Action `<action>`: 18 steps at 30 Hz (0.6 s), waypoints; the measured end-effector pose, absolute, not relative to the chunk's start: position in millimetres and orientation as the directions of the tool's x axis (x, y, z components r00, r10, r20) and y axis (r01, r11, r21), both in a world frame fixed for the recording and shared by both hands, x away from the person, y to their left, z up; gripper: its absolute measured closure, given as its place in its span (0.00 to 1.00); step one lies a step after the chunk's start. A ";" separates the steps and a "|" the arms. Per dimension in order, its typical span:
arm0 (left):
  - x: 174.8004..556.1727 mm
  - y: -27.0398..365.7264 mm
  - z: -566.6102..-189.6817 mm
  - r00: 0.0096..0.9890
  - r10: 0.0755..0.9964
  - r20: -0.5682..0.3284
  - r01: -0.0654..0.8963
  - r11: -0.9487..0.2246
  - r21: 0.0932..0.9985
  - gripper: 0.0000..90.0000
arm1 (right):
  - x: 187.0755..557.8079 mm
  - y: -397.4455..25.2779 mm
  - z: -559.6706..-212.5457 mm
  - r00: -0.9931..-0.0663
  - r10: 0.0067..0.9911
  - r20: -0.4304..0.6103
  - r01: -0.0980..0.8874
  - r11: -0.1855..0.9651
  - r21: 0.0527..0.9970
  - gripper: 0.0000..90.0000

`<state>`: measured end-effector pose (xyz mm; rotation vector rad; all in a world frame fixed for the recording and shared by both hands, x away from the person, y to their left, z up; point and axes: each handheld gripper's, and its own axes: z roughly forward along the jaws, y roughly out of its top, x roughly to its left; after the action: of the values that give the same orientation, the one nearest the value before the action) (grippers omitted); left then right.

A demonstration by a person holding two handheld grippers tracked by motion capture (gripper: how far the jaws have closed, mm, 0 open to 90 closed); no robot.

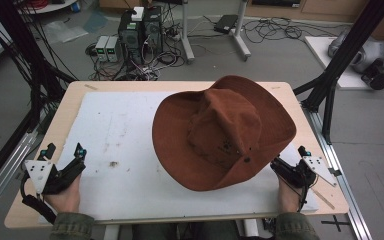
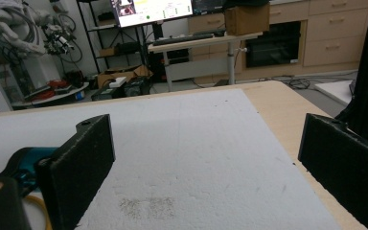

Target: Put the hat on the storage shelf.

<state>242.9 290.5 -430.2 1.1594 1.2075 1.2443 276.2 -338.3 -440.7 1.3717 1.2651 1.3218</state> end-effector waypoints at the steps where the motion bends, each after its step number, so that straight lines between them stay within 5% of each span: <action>1: 244.4 290.2 -431.8 -0.028 1.000 -0.010 -0.033 0.010 0.999 0.24 | 275.3 -338.8 -440.5 -0.054 0.987 0.154 0.109 -0.147 0.983 0.05; 18: 245.6 291.8 -434.9 -0.020 0.999 -0.040 -0.020 0.040 0.999 0.24 | 275.4 -338.4 -440.7 -0.051 0.989 0.135 0.115 -0.129 0.985 0.05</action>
<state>245.6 291.8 -434.9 1.1555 1.2285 1.2038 275.4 -338.4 -440.7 1.3630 1.2699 1.2966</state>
